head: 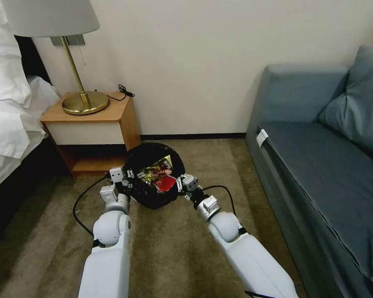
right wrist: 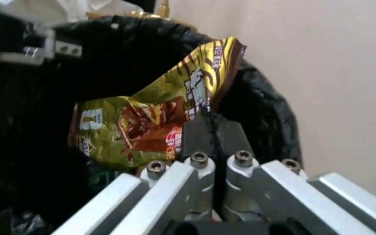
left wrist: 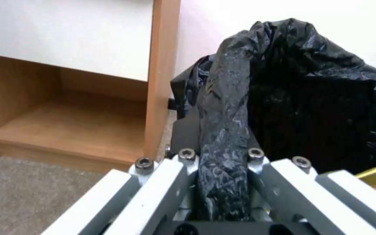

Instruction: Pick up the trash bin, then pick up the garbage on the floor and place it into the trash bin.

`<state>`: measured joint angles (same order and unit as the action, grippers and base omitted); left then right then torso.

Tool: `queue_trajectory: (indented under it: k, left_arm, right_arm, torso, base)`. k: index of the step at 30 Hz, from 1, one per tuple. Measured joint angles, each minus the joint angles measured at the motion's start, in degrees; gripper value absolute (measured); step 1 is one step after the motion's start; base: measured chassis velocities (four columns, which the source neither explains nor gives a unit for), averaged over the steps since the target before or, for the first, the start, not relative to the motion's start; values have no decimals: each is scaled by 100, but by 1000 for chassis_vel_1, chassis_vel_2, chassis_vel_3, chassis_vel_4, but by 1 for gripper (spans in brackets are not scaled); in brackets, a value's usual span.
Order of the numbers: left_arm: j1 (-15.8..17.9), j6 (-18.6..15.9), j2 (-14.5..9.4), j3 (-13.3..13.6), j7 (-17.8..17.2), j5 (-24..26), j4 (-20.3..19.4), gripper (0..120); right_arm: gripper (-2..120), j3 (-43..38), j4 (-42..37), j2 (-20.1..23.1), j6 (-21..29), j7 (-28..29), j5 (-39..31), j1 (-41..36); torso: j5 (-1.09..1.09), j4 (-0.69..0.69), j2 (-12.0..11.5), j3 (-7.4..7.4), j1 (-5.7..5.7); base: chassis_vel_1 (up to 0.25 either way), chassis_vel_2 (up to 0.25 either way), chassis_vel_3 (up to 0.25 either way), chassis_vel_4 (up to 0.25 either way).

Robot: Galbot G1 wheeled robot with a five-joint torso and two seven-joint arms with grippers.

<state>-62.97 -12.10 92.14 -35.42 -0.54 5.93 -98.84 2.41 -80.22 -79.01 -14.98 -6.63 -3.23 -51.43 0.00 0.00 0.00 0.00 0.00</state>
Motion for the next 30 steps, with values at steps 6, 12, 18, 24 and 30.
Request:
queue_trajectory:
  k: [6,12,18,24,30]
  left_arm:
    - [5,0,0,-7,-1,-3,1,4]
    - [6,0,1,-20,-2,-5,8,4]
    - [-2,1,0,-42,-4,-2,9,4]
    - [-29,1,0,-63,-18,27,-12,4]
    - [-149,1,-20,-181,-142,271,-66,4]
  right_arm:
    - [19,44,23,-58,-22,68,31,-17]
    - [38,40,-24,-68,-27,92,30,-16]
    - [64,-265,-414,-52,-18,207,-39,-28]
    - [85,-882,-825,-39,8,250,-120,-89]
    - [99,-1798,-1119,-44,17,264,-418,-423]
  torso:
    - [1,0,0,0,0]
    - [0,0,0,0,0]
    - [1,0,0,0,0]
    - [2,0,0,0,0]
    - [1,-1,0,0,0]
  base:
    - [0,0,0,0]
    - [0,0,0,0]
    - [0,0,0,0]
    - [0,0,0,0]
    - [0,0,0,0]
